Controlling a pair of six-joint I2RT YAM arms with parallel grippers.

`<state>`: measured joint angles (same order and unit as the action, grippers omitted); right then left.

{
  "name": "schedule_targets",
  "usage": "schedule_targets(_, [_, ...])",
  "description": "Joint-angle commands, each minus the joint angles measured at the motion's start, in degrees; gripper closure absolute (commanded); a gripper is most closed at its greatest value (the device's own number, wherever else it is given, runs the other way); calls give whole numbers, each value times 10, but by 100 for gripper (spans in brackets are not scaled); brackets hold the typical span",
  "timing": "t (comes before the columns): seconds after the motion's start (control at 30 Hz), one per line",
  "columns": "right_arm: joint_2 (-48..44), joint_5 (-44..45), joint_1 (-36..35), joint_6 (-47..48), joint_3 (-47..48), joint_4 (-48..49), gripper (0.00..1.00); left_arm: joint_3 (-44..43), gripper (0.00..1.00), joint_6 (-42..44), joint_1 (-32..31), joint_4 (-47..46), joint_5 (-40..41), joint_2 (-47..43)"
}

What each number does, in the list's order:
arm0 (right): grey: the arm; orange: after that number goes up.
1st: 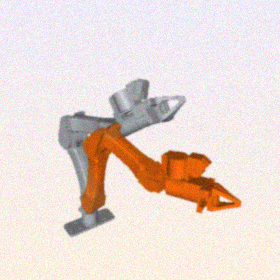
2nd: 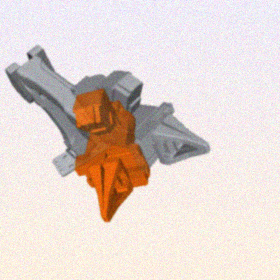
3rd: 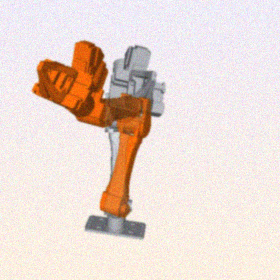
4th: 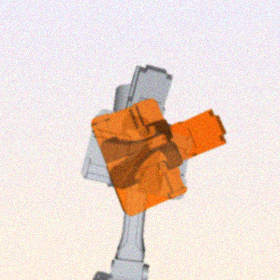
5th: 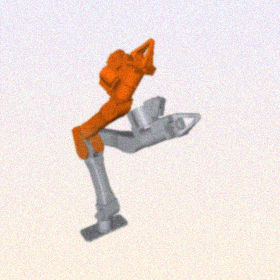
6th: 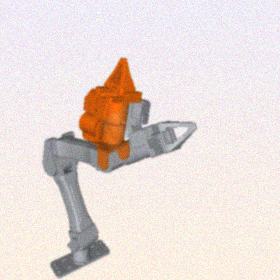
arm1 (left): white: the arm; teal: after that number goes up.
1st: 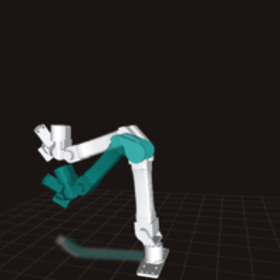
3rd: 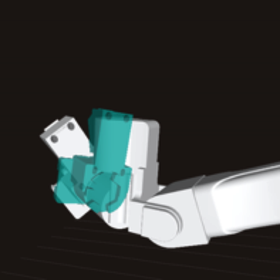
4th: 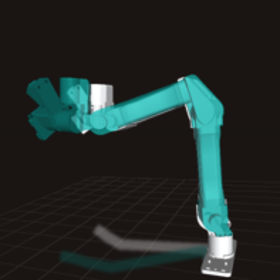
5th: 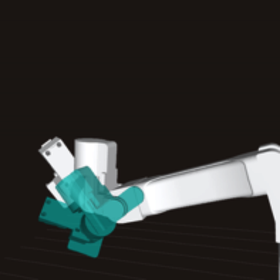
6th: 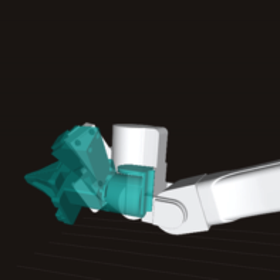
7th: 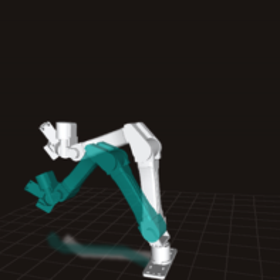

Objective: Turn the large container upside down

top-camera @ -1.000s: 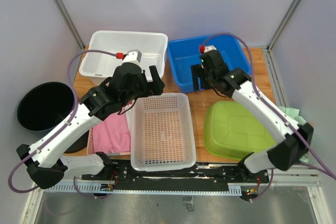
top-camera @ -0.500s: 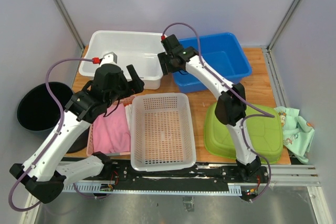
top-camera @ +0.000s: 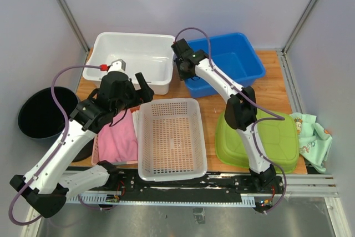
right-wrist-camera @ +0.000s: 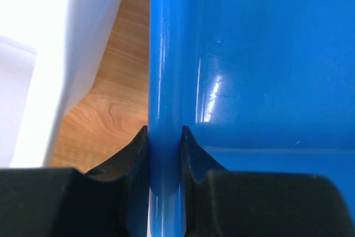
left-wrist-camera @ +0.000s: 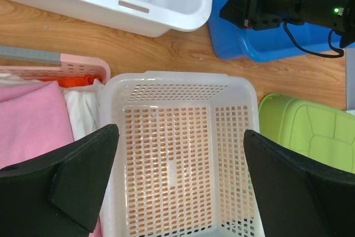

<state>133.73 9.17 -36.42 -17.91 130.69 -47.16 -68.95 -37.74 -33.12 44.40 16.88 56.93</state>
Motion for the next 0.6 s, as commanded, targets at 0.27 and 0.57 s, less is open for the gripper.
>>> schedule_targets(0.27, [-307, -262, 135, -160, -58, 64, 99, 17, 1, 7, 4, -64, -37, 3])
schedule_targets(0.57, [-396, -493, 219, -432, -189, 397, 100, 21, 1, 3, 4, -75, -52, 7])
